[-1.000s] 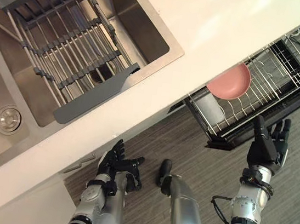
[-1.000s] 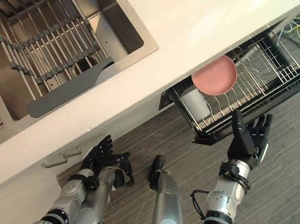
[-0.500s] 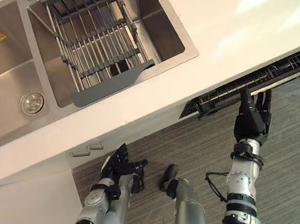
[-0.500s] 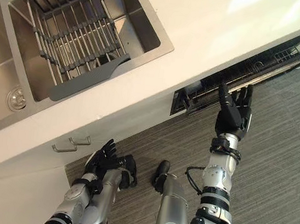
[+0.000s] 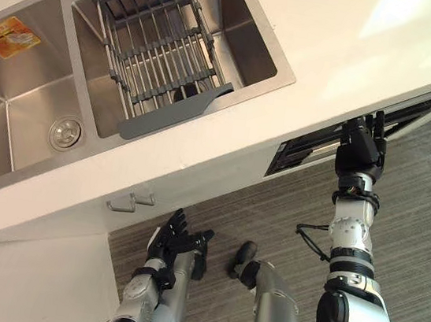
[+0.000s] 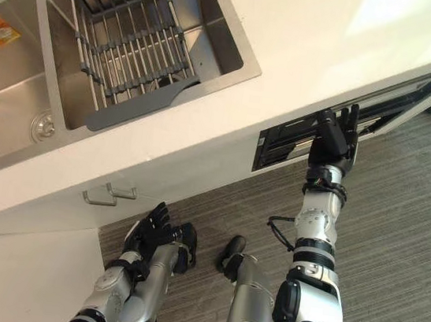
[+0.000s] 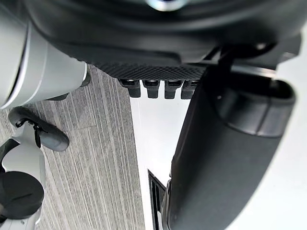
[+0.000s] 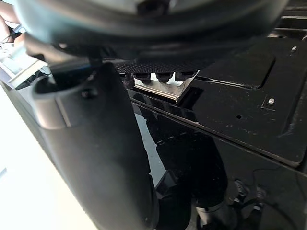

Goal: Walk over to the sink, pick up the cup, carry it to the dishwasher, place the cup inside the dishwasher, then close the dishwasher door

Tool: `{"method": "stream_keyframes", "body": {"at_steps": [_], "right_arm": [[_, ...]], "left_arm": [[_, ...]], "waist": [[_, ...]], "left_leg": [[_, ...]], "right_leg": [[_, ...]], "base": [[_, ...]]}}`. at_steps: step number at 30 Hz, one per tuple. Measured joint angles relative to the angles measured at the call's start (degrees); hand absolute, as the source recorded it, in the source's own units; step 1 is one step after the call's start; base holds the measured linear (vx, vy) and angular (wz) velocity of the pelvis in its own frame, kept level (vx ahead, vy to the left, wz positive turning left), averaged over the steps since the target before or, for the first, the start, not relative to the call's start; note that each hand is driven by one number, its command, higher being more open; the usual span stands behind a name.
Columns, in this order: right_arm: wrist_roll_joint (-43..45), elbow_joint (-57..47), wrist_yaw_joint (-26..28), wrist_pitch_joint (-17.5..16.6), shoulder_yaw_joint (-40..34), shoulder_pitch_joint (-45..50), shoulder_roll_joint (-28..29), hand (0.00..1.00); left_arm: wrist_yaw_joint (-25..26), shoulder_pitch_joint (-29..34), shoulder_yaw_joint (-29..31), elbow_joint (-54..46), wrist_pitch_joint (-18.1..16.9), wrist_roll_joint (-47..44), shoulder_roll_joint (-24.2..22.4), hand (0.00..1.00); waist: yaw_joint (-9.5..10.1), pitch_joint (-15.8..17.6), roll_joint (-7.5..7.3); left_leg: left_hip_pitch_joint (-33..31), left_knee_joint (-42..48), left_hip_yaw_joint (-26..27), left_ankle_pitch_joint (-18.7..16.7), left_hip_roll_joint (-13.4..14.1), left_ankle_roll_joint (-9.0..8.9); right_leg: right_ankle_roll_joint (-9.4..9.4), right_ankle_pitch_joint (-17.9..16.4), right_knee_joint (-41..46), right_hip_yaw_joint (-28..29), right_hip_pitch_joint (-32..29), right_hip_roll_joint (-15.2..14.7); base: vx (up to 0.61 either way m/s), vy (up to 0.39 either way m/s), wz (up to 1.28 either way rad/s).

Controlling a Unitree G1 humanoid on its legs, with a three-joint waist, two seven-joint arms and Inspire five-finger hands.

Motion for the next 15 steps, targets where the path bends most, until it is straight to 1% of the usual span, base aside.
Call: {"method": "stream_keyframes", "body": {"at_steps": [3, 4, 6, 8, 9, 11, 13, 14, 15], "right_arm": [[-2.71, 0.49, -2.20, 2.17, 0.38, -0.81, -0.07, 1.00], [-4.05, 0.61, -2.87, 3.15, 0.67, -0.97, -0.13, 1.00], [-6.25, 0.75, -4.04, 4.28, 2.10, -0.97, -0.53, 1.00], [-8.73, 0.83, -5.14, 4.84, 3.85, -0.96, -0.92, 1.00], [-10.24, 0.82, -5.85, 5.28, 5.52, -0.62, -1.68, 1.00], [-13.35, 0.78, -5.93, 5.43, 7.24, 0.98, -2.44, 1.00], [-17.98, 0.51, -5.41, 5.30, 9.32, 4.58, -2.60, 1.00], [-19.35, 0.45, -4.80, 5.23, 9.79, 5.91, -2.62, 1.00], [-21.58, 0.21, -3.68, 4.92, 10.67, 8.87, -2.63, 1.00]], "left_arm": [[-0.51, 0.39, 0.02, 0.02, -0.03, 0.00, 0.08, 1.00], [-0.57, 0.39, 0.01, 0.12, -0.04, 0.02, 0.07, 1.00], [-0.57, 0.40, 0.01, 0.22, -0.05, 0.03, 0.05, 1.00], [-0.52, 0.42, 0.01, 0.57, -0.08, 0.14, 0.18, 1.00], [-0.43, 0.37, -0.05, 1.06, -0.11, 0.20, 0.47, 1.00], [-0.22, 0.44, -0.15, 2.05, -0.18, 0.23, 1.06, 1.00], [0.11, 1.08, -0.67, 2.83, -0.14, 0.26, 2.32, 1.00], [0.17, 1.28, -0.86, 2.94, -0.13, 0.33, 2.71, 1.00], [0.28, 1.56, -1.46, 3.17, -0.04, 0.76, 3.58, 1.00]], "waist": [[0.05, -0.30, 0.14], [0.06, -0.31, 0.14], [0.08, -0.35, 0.08], [0.08, -0.70, -0.41], [0.07, -1.01, -1.01], [0.24, -2.49, -2.17], [0.53, -4.95, -4.34], [0.61, -5.64, -4.99], [0.80, -6.54, -6.05]], "left_leg": [[0.58, -0.85, -0.01, 0.54, 0.88, -0.45], [0.91, -1.34, 0.07, 0.83, 1.29, -0.87], [1.51, -1.94, 0.19, 1.00, 1.76, -1.15], [2.16, -2.71, 0.38, 1.17, 2.19, -1.42], [3.23, -3.34, 0.56, 1.41, 2.63, -1.84], [4.08, -4.03, 0.61, 1.53, 3.21, -2.13], [5.16, -4.87, 0.63, 1.44, 3.71, -2.29], [5.51, -5.05, 0.55, 1.43, 3.78, -2.31], [6.32, -5.32, 0.20, 1.33, 3.71, -2.47]], "right_leg": [[0.21, 0.22, -2.16, -1.77, 1.32, 0.65], [0.09, 0.62, -3.00, -2.29, 1.82, 1.08], [-0.61, 1.57, -4.74, -2.26, 2.72, 2.17], [-1.30, 2.55, -6.77, -1.84, 3.54, 3.47], [-1.68, 3.40, -8.75, -1.65, 4.90, 4.61], [-2.07, 4.14, -10.97, -1.50, 6.26, 5.82], [-2.47, 4.82, -13.48, -1.33, 8.14, 7.14], [-2.35, 4.93, -14.08, -1.23, 8.55, 7.43], [-2.69, 5.29, -14.95, -1.18, 9.50, 7.77]], "base": [[0.00, -0.021, -0.08], [0.01, -0.024, -0.08], [0.00, -0.052, -0.12], [0.01, -0.059, -0.19], [0.02, -0.066, -0.15], [0.04, -0.070, -0.09], [0.08, -0.040, -0.04], [0.09, -0.011, -0.03], [0.09, 0.019, -0.01]]}}
